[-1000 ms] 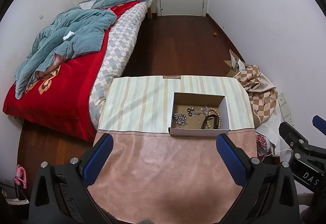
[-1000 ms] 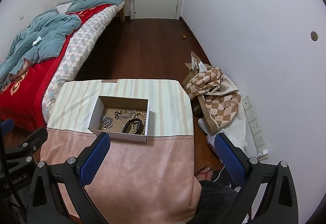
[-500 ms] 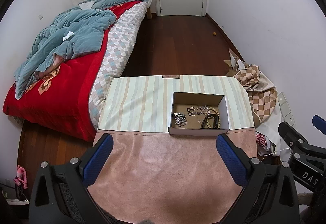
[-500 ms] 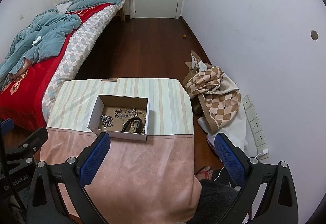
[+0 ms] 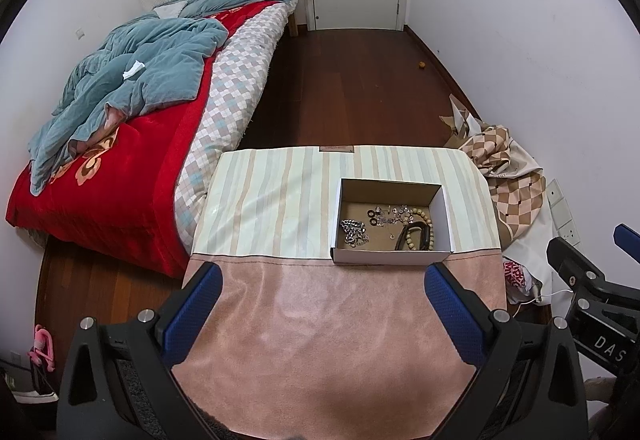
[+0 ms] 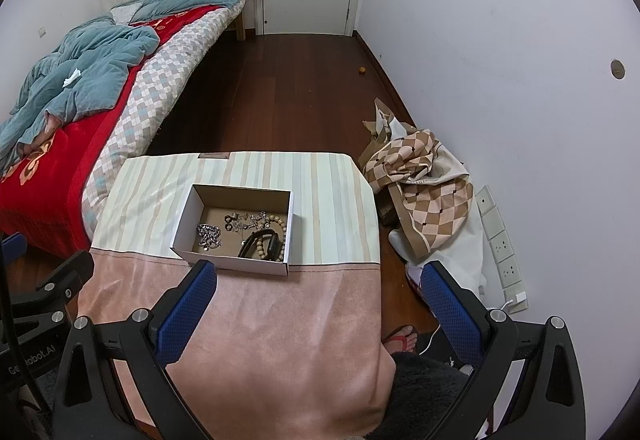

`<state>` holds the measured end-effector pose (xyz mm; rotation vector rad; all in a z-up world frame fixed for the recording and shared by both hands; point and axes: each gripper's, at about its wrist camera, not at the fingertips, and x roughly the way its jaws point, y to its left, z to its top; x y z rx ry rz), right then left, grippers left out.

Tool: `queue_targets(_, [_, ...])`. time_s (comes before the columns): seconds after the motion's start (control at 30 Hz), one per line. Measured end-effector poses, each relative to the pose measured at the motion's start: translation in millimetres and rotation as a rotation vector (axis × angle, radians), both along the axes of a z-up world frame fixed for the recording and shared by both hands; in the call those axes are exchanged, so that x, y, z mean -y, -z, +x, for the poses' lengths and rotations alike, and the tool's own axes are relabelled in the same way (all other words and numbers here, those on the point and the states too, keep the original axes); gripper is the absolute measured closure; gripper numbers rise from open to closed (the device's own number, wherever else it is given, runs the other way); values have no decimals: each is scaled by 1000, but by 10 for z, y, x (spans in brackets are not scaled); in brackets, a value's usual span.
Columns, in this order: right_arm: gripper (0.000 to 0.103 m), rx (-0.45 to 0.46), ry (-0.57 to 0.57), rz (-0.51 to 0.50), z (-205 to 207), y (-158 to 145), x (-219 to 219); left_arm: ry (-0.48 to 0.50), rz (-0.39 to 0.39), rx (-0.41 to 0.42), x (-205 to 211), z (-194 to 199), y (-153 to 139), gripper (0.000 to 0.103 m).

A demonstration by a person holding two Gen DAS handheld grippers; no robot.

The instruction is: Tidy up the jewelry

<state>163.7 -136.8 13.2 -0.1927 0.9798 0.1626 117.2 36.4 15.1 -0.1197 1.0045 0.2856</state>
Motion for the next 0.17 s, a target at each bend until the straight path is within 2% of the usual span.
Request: queue_targets(0.17, [0, 0, -1, -2, -12, 7, -1, 3, 0, 6, -16, -36, 25, 0])
